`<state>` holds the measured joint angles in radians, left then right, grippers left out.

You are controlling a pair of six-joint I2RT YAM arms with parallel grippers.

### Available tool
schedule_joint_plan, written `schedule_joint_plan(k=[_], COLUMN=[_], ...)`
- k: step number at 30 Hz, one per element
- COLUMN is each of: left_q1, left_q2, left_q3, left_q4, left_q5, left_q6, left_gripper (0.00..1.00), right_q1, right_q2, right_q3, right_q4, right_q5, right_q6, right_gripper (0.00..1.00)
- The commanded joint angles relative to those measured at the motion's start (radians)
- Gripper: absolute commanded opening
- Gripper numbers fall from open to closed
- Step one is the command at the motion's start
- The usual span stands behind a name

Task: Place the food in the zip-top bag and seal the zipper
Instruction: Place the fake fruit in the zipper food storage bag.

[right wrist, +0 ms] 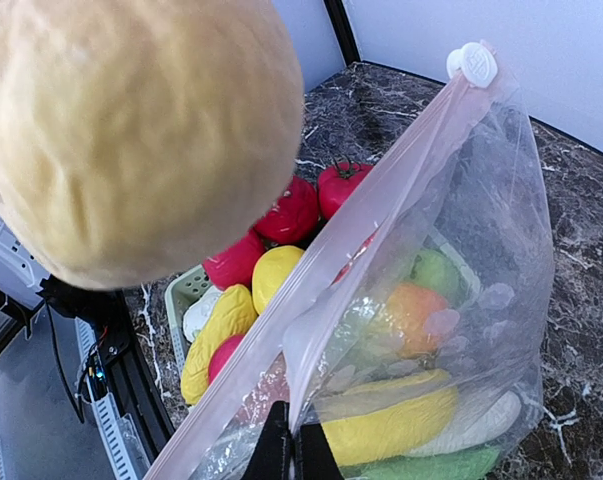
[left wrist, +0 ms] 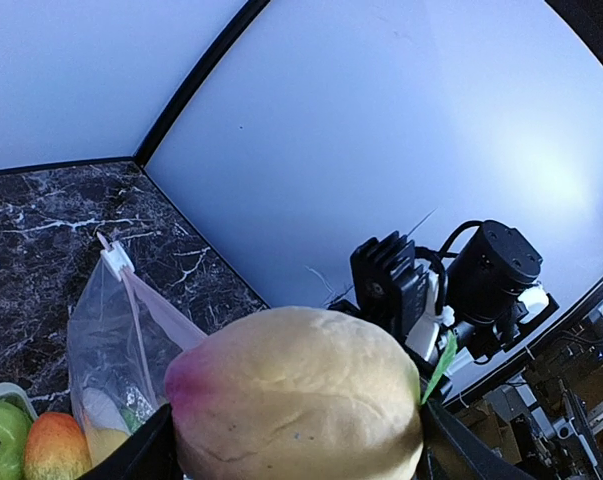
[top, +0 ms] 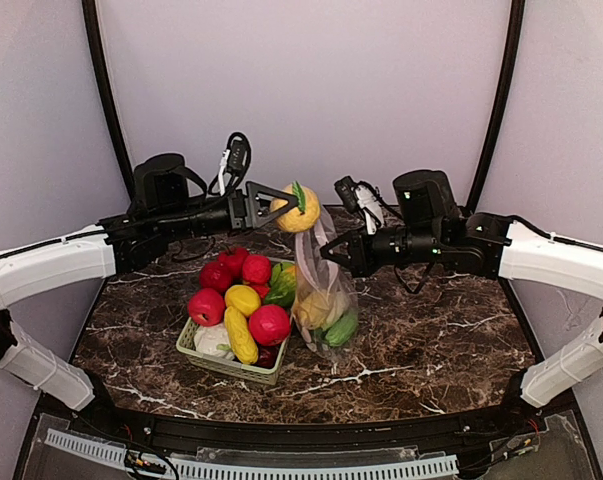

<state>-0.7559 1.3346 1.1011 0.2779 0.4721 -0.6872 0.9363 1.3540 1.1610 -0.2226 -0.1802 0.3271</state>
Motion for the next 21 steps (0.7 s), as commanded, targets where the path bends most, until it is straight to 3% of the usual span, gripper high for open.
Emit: schedule_joint_plan(k=[1, 21], left_q1=[-0.015, -0.017], left_q2=[0.034, 0.088], left_q3=[0.026, -0.061], left_q4=[0.074, -0.007], left_q5=[0.030, -0.013], left_q6=[-0.023, -0.012], left_gripper=[0.59, 0.58], right_q1=[0.009, 0.003], right_q2=[-0.012, -0.044], right_q3=[0.023, -0.004], right_q4=[0.049, 0.113], right_q5=[0.024, 0.011], right_q6=[0.024, 0.048], right_gripper=[0.00, 0.00])
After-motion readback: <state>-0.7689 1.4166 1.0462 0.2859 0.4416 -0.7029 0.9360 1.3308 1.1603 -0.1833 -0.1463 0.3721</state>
